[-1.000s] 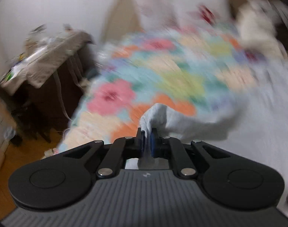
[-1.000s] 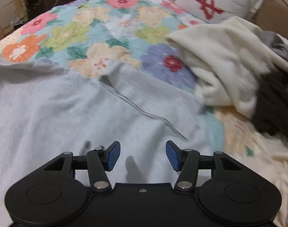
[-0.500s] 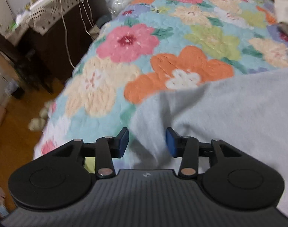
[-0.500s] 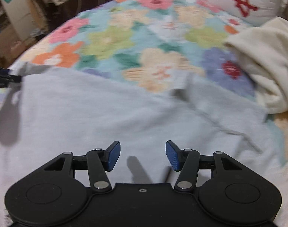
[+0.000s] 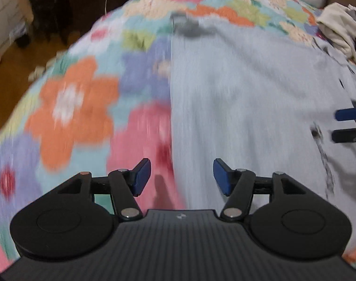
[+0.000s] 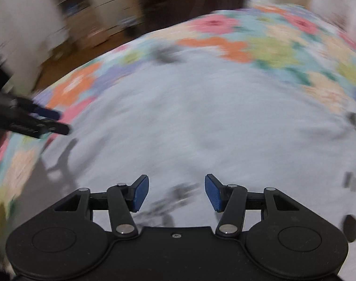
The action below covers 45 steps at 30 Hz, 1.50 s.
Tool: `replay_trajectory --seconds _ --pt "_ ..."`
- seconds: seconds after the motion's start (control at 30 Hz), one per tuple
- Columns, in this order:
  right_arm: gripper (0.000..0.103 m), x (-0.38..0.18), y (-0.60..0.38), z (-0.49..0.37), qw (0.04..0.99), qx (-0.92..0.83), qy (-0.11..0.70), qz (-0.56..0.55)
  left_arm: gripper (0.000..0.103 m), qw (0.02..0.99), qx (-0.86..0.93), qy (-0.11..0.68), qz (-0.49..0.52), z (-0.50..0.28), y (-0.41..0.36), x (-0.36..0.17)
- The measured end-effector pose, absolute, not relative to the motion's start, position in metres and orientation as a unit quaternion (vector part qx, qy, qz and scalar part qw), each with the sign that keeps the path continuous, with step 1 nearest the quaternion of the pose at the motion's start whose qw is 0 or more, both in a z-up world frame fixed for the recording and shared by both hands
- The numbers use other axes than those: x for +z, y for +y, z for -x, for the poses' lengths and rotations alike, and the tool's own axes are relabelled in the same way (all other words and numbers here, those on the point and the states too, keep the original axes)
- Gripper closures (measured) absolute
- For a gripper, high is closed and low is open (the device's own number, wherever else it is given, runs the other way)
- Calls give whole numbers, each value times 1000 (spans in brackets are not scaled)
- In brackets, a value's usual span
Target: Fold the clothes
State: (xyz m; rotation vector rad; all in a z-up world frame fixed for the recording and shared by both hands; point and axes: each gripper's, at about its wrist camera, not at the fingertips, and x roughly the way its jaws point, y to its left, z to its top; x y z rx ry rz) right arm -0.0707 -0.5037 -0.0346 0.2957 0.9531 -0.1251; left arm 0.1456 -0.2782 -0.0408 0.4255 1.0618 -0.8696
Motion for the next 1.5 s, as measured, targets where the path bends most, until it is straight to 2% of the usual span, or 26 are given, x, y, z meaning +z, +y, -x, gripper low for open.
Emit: replay_trajectory --seconds 0.13,0.2,0.23,0.27,0.3,0.47,0.67,0.73,0.77,0.8,0.97,1.07,1.1,1.13,1.17,1.2,1.23,1.27,1.43,1.5 --pt "45 -33 -434 80 881 -9 456 -123 44 733 -421 524 -104 -124 -230 -56" --pt "45 -34 -402 86 885 6 454 -104 49 724 -438 527 -82 -117 -226 -63" --pt "45 -34 -388 88 887 11 451 -93 67 719 -450 525 -74 -113 -225 -67" --pt "45 -35 -376 90 889 13 450 -86 77 714 -461 522 -67 -109 -224 -69" --pt "45 -37 -365 92 889 17 451 -80 83 708 -474 520 -58 -106 -225 -68" --pt "45 -50 -324 92 884 56 463 -37 83 706 -517 483 -15 -96 -229 -53" --pt "45 -57 -310 69 890 23 454 22 83 694 -547 468 -4 -89 -237 -54" --pt "50 -58 -312 62 895 -10 442 54 82 700 -547 460 -19 -87 -235 -52" --pt "72 -58 -316 60 898 -29 435 57 82 706 -545 452 -23 -87 -231 -50" --pt "103 -56 -325 60 900 -46 431 43 79 710 -543 447 -23 -89 -226 -48" --pt "103 -53 -390 68 886 -132 439 -61 79 719 -534 445 -17 -102 -205 -51" --pt "100 -49 -393 79 888 -101 439 -93 78 686 -547 479 26 -110 -203 -58" --pt "93 -48 -387 82 890 -85 436 -102 78 672 -552 491 43 -112 -203 -60" --pt "91 -47 -377 84 892 -70 433 -106 78 658 -559 500 57 -111 -204 -61" --pt "75 -47 -366 87 895 -54 430 -105 78 645 -568 507 67 -110 -205 -62" --pt "51 -47 -355 90 897 -39 427 -104 78 639 -575 507 69 -107 -206 -61" --pt "41 -47 -344 92 899 -25 425 -103 69 635 -581 506 61 -103 -209 -62" --pt "35 -48 -334 94 901 -12 422 -101 65 631 -585 508 51 -98 -212 -64" --pt "34 -58 -305 87 904 -10 425 -40 63 608 -598 515 85 -89 -223 -74" --pt "40 -63 -301 81 904 -22 428 -5 63 605 -609 506 88 -85 -225 -70"
